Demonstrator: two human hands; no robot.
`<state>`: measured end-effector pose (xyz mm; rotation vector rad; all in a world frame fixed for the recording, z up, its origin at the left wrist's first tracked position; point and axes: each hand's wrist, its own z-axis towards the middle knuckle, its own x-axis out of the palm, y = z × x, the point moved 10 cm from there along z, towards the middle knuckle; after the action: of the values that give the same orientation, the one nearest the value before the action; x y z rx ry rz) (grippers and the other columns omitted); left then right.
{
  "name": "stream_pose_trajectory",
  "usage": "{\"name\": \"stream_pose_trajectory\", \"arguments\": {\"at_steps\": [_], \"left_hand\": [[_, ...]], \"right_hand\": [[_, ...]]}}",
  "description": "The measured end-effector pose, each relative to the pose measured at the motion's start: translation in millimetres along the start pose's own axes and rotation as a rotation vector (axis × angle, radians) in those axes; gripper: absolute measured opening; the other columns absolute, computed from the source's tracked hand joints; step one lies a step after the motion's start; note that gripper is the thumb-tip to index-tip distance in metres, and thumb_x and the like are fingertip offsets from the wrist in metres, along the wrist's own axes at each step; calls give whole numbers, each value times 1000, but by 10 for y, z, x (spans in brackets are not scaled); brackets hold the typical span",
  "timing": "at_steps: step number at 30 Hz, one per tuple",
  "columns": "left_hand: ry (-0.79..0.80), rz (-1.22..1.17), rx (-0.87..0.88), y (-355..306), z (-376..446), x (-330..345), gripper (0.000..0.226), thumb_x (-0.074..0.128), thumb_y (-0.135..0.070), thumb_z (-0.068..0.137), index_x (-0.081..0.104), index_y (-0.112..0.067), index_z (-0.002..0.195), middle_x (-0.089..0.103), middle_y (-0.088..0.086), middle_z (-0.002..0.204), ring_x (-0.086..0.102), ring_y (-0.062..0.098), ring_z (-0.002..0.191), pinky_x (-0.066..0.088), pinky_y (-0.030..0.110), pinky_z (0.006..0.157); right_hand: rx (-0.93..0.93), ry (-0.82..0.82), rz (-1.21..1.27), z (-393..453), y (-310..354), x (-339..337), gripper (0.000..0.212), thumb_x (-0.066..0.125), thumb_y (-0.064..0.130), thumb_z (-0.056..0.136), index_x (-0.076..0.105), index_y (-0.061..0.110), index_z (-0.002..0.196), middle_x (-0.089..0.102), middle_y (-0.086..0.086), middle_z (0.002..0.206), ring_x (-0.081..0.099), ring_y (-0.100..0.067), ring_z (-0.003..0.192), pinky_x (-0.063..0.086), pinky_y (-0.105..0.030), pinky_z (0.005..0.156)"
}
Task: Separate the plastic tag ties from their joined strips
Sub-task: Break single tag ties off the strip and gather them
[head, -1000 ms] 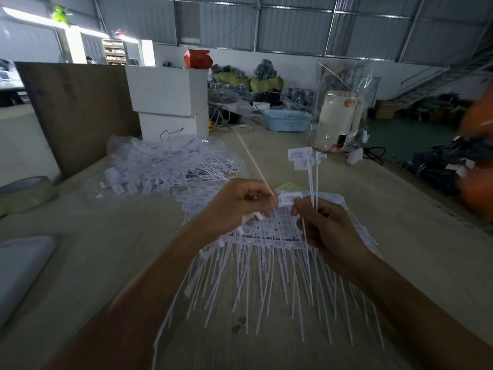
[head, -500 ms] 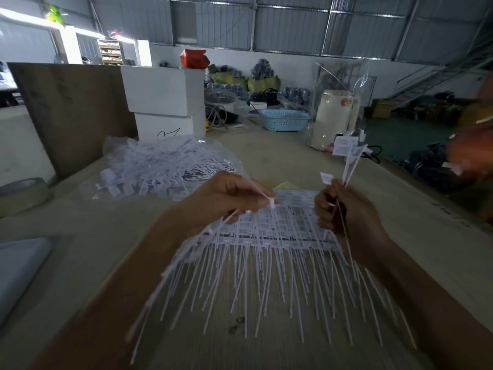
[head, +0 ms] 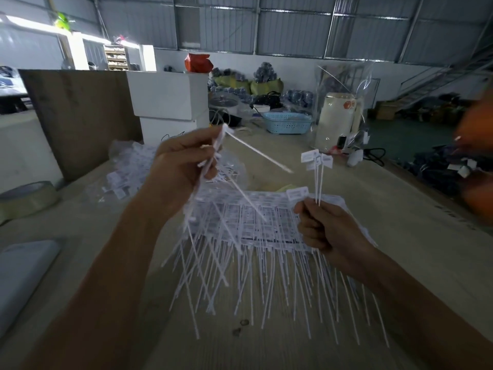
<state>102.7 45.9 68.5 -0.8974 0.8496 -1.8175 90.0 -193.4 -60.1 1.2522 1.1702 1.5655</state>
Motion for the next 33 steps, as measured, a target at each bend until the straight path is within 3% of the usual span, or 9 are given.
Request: {"name": "stream_pose_trajectory", "arguments": {"at_steps": [3,7,12,17,20,22,24,29,33], "left_hand": [[29,-7,33,-349,89,-135,41,44,4,95,51,2,135,56,-3,84,50,7,66,44,17,56],[303,-305,47,-725,92,75,20,59,-20,91,59,-15,110,57,-6,83,54,1,62,43,12,52],[109,324,97,-559,83,102,34,53,5,93,65,-5,124,71,3,102,59,9,73,48,23,61],[472,771,67,13,-4,773,38,64,2,90,67,-22,120,72,-5,94,61,3,62,52,17,56],[563,814,-19,394,-3,945,32,71,0,86,69,-14,114,72,2,94,68,7,74,57,23,64],[552,809,-6,495,26,976,28,78,-4,81,68,-12,106,74,0,88,69,9,77,55,23,68],[530,783,10,534,43,1017,28,81,-7,78,67,-13,101,74,-3,86,70,8,80,56,23,74],[448,950,268,441,-22,1069,24,79,-24,82,70,-20,104,72,-12,96,65,0,86,49,12,78],[391,1147,365,509,-171,953,36,73,-36,87,66,-24,120,67,-12,112,58,4,99,47,25,86]], "right_hand": [[29,39,-4,-18,-18,40,34,39,30,107,57,12,85,36,-2,64,27,-12,48,32,-23,41],[48,62,-59,-31,-75,77,33,41,37,107,55,18,83,31,-1,60,21,-13,45,28,-20,40],[65,13,-74,-28,-126,52,34,37,32,107,59,10,93,23,2,58,16,-10,43,26,-20,37],[76,-2,-37,-42,-115,57,37,40,34,106,62,5,103,24,2,58,18,-10,43,27,-21,37],[67,25,101,-49,-60,100,43,45,48,102,66,16,81,20,7,57,14,-8,44,24,-20,34],[27,54,126,-53,5,123,44,53,52,97,50,22,65,17,5,59,12,-9,46,23,-20,35],[-58,37,41,-53,84,98,43,61,45,95,40,23,65,17,3,59,13,-12,46,24,-20,37],[-119,23,72,-51,170,80,39,55,31,101,54,22,64,17,1,60,15,-12,46,21,-24,38],[-94,-25,133,-32,157,-24,40,53,35,101,45,21,64,13,-5,67,15,-13,49,27,-23,38]]}}
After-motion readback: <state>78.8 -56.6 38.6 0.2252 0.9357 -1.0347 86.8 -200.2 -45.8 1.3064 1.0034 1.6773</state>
